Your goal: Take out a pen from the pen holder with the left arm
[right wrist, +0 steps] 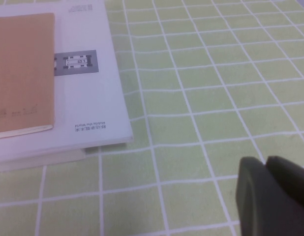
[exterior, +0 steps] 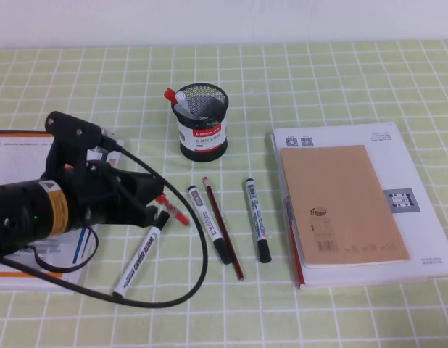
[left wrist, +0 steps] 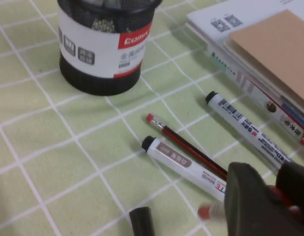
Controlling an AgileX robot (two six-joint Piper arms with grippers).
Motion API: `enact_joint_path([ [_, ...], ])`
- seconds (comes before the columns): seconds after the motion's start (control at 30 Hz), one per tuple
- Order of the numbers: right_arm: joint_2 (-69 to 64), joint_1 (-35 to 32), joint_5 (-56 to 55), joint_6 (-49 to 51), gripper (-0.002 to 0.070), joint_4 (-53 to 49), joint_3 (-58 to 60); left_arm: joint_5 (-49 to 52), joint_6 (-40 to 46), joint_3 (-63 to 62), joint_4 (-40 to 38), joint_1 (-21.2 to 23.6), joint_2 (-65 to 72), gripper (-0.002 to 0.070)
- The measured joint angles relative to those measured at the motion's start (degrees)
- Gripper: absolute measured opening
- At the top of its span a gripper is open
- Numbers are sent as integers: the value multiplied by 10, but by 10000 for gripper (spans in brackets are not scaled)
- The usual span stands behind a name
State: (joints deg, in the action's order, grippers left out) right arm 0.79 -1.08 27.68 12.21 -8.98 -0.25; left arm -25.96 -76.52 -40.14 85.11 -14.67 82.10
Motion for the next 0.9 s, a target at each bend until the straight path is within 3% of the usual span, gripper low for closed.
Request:
enact_joint_path([
  [0.1,0,0,0,0,-13,0,0,-5,-16,1,-1,0,0,154],
  [0.23,0,0,0,0,-13,0,0,-18,-60,2,-1,0,0,283],
  [0.37,0,0,0,0,-13,0,0,-54,-86,2,-1,0,-1,327],
  [0.47,0,0,0,0,-13,0,0,-103,-89,2,0,0,-14,262],
  [0.53,0,0,0,0,-13,0,0,-137,-92,2,5,0,-31,140],
  [0.63,0,0,0,0,-13,0,0,-167,-92,2,17,0,-69,42],
  [0.9,0,0,0,0,-12,0,0,-238,-92,2,22,0,-190,1],
])
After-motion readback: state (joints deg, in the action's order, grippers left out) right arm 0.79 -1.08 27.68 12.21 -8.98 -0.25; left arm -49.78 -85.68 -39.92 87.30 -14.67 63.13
